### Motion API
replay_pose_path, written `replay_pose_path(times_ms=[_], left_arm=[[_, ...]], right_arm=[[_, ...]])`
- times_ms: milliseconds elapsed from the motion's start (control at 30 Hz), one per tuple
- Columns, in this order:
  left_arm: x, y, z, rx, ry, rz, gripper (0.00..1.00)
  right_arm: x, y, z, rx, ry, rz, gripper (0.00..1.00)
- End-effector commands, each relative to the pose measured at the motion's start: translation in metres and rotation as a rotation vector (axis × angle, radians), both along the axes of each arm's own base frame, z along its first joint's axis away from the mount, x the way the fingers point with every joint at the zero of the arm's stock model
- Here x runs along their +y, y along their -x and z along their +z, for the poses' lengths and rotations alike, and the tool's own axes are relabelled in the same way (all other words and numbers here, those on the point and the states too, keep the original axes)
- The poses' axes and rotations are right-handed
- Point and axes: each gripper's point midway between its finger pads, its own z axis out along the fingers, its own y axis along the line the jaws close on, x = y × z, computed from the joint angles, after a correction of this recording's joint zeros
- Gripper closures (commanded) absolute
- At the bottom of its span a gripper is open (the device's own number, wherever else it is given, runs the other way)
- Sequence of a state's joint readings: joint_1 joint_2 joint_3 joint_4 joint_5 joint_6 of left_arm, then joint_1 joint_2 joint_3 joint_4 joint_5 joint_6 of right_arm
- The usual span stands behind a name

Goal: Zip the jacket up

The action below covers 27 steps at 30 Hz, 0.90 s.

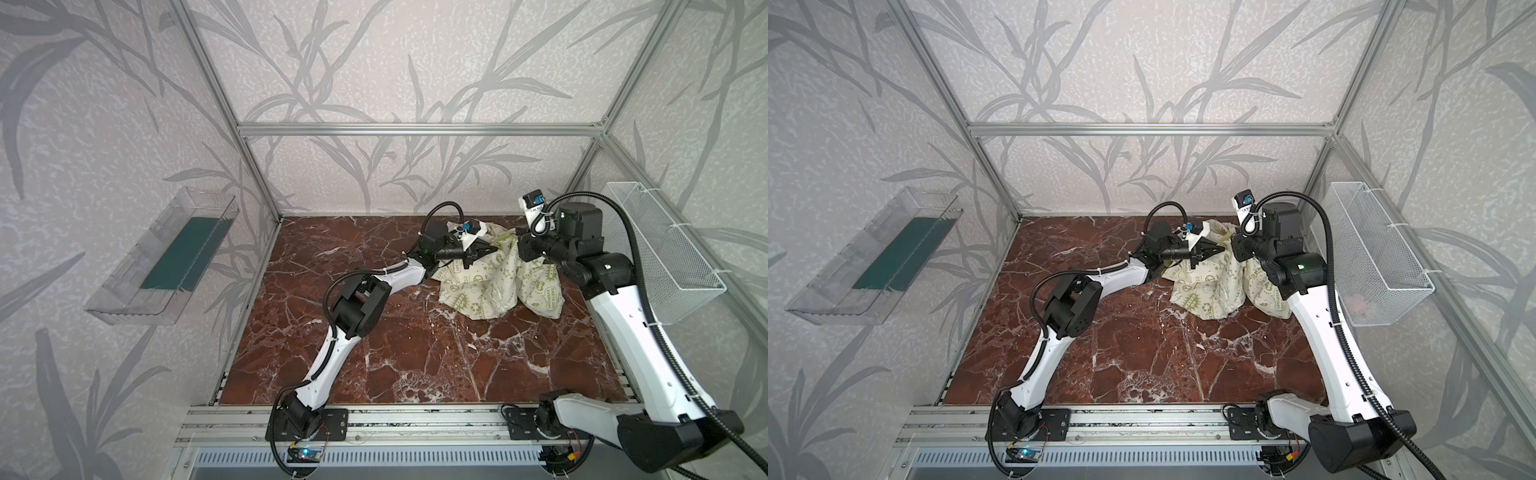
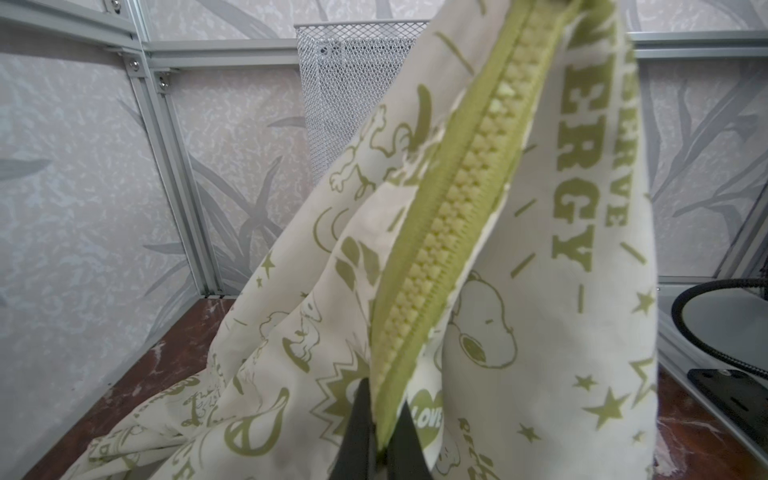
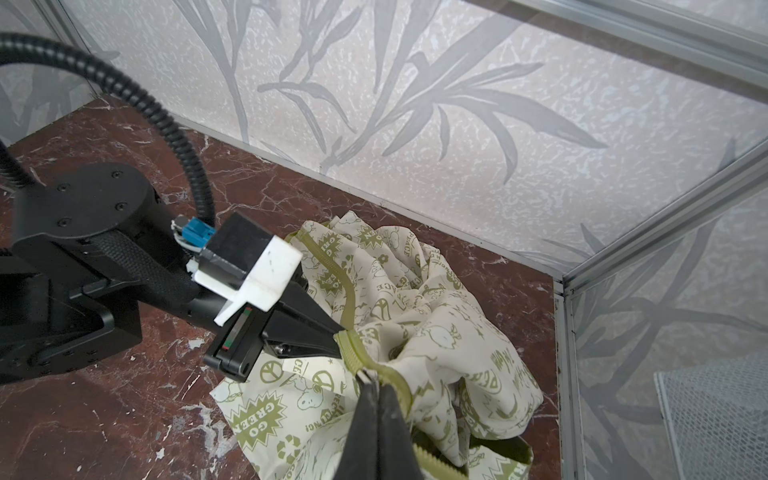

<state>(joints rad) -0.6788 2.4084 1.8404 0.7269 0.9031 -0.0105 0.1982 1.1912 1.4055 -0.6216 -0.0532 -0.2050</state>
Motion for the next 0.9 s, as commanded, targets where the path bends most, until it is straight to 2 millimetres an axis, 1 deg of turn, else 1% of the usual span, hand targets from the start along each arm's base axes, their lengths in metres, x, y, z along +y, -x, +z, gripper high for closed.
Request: replay_pose_path(times_ms=[0, 67, 167, 233, 367, 567, 667, 767, 833, 867], left_arm=[[0.014, -0.014, 0.009, -0.047, 0.018, 0.07, 1.0], [0.022, -0.015, 0.009, -0.058, 0.011, 0.107, 1.0], [0.041, -0.021, 0.008, -0.071, -0.008, 0.183, 1.0], [0.054, -0.022, 0.007, -0.089, -0.023, 0.219, 1.0], [0.077, -0.025, 0.008, -0.09, -0.039, 0.271, 1.0], [0.107, -0.04, 0.009, -0.106, -0.088, 0.364, 1.0], [0.117, -0.045, 0.013, -0.112, -0.11, 0.401, 1.0], [0.122, -0.047, 0.008, -0.129, -0.163, 0.424, 1.0], [0.122, -0.045, 0.01, -0.131, -0.161, 0.415, 1.0], [0.12, -0.041, 0.012, -0.13, -0.144, 0.39, 1.0]], right_arm=[[-0.011, 0.008, 0.005, -0.022, 0.005, -0.055, 1.0], [-0.024, 0.008, -0.002, 0.0, 0.024, -0.114, 1.0], [-0.046, 0.005, -0.014, 0.038, 0.04, -0.223, 1.0], [-0.055, 0.005, -0.02, 0.052, 0.036, -0.271, 1.0], [-0.065, 0.003, -0.029, 0.067, 0.029, -0.311, 1.0], [-0.086, -0.003, -0.034, 0.086, 0.022, -0.392, 1.0], [-0.094, -0.006, -0.036, 0.096, 0.018, -0.438, 1.0], [-0.098, -0.009, -0.038, 0.11, 0.015, -0.474, 1.0], [-0.098, -0.01, -0.04, 0.119, 0.002, -0.48, 1.0], [-0.093, -0.011, -0.042, 0.126, -0.012, -0.462, 1.0]])
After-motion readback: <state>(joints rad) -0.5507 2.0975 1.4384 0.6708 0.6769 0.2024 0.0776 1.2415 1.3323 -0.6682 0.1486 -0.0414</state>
